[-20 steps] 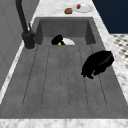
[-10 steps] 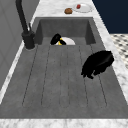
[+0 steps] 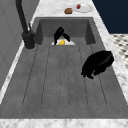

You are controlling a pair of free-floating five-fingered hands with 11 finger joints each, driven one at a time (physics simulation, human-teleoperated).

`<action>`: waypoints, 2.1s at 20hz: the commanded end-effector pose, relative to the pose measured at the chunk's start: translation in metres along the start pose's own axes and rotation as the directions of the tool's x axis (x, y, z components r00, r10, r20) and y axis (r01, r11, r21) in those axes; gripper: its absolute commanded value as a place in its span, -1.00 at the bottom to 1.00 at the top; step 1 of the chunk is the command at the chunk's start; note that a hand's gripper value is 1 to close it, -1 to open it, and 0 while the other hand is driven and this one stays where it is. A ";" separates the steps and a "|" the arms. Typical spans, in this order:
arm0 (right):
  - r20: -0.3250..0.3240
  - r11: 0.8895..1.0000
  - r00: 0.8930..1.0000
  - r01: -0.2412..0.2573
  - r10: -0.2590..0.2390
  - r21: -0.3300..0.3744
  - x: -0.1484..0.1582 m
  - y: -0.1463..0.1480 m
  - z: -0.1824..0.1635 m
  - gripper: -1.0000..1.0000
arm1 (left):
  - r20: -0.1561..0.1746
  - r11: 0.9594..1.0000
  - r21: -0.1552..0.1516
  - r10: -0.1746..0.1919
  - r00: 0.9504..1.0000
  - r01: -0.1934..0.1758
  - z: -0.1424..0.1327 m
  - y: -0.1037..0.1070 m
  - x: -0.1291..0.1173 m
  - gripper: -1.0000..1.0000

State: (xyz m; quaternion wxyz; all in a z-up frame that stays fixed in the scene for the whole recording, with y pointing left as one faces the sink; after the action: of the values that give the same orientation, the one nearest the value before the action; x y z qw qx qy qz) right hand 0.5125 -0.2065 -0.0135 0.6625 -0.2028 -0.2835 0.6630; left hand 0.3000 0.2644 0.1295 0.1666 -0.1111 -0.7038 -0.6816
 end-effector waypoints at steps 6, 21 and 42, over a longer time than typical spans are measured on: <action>-0.008 0.999 1.000 -0.027 0.027 -0.017 -0.004 -0.017 0.022 -1.00 | 0.000 1.000 0.000 0.000 1.000 0.000 0.000 0.000 0.000 0.00; 0.030 0.997 1.000 0.003 0.000 -0.083 -0.022 -0.028 0.087 -1.00 | 0.000 1.000 0.000 0.000 1.000 0.000 0.000 0.000 0.000 0.00; 0.053 0.996 0.998 0.024 -0.020 -0.082 -0.066 -0.060 0.151 -1.00 | 0.000 1.000 0.000 0.000 1.000 0.000 0.000 0.000 0.000 0.00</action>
State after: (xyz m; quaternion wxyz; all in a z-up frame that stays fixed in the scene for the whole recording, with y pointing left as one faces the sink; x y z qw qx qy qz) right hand 0.4699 -0.2789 0.1217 0.6491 -0.2188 -0.3212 0.6540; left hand 0.3000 0.2644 0.1295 0.1666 -0.1111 -0.7038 -0.6816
